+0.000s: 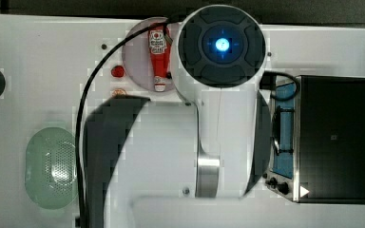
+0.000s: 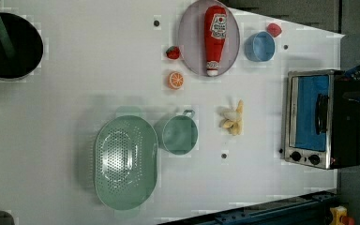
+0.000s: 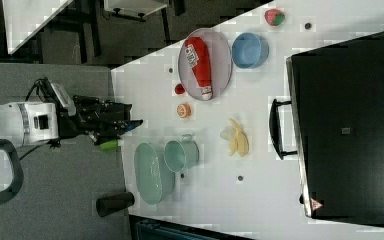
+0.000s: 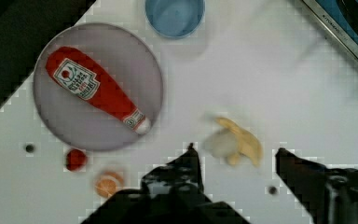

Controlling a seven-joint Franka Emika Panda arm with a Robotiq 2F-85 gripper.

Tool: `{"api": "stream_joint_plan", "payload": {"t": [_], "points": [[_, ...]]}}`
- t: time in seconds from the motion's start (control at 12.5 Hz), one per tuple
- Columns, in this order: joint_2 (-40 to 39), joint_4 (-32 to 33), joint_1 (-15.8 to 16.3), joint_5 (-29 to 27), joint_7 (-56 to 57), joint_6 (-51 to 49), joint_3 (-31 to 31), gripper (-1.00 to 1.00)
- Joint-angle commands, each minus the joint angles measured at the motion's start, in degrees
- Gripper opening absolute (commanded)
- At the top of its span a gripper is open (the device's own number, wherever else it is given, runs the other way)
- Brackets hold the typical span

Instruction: Pick Banana and place it in mug.

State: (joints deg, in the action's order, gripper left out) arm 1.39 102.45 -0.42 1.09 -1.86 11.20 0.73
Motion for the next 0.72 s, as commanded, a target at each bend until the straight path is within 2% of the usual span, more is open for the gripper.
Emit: {"api": "stream_joint_plan", "payload": {"t": [0.08,0.24,0.48,0.72], "points": [[14.32,5.6,-0.76,-1.25,2.2,-8.9,2.27,0.6],[13.83,7.84,-0.76,-1.25,2.35,-8.82,2.28,0.99],[11.14,14.12,-0.72,-1.25,4.21,-5.4,2.06,1.0],[6.62,21.45,-0.65,-1.23,6.35,5.4,1.8,1.0]]}}
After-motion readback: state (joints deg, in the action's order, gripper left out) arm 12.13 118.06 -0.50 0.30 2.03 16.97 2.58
